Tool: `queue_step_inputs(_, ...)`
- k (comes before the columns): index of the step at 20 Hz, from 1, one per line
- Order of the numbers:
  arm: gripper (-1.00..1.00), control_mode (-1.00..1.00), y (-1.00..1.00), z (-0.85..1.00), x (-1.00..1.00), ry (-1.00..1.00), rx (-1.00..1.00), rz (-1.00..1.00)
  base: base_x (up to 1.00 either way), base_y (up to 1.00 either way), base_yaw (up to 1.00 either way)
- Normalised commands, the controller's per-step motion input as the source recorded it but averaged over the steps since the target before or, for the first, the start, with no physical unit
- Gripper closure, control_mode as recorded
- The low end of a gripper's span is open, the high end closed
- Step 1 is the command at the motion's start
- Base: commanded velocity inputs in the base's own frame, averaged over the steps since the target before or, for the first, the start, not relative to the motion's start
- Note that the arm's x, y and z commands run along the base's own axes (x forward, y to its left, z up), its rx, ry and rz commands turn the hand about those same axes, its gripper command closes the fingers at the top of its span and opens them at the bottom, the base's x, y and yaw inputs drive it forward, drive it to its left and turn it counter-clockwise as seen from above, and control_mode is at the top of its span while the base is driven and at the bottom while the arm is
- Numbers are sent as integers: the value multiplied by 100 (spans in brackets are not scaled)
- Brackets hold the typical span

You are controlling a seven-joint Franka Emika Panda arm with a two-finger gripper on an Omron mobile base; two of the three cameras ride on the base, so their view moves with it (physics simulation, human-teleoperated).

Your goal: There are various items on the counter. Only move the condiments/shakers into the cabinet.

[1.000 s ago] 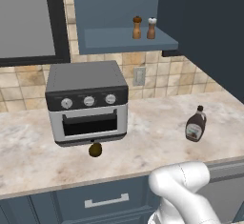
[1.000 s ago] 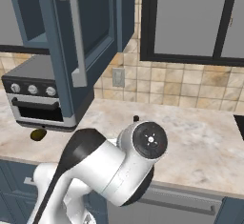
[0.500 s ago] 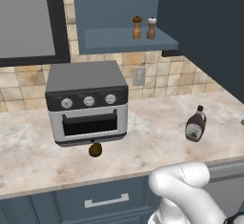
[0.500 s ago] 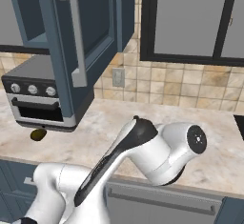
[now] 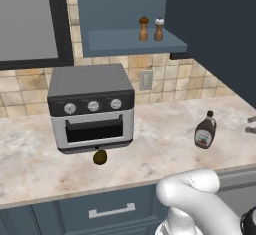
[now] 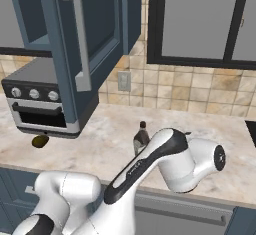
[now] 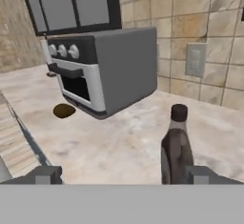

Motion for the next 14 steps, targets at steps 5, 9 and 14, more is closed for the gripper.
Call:
queue_step_inputs(5,-100,-100,0,-27,3,-20,8,7,0,0,0)
queue_step_inputs(9,-100,-100,0,-12,23,3,0,0,0,0,0)
queue_step_inputs(14,-100,-100,0,-9,44,0,0,6,0,0,0)
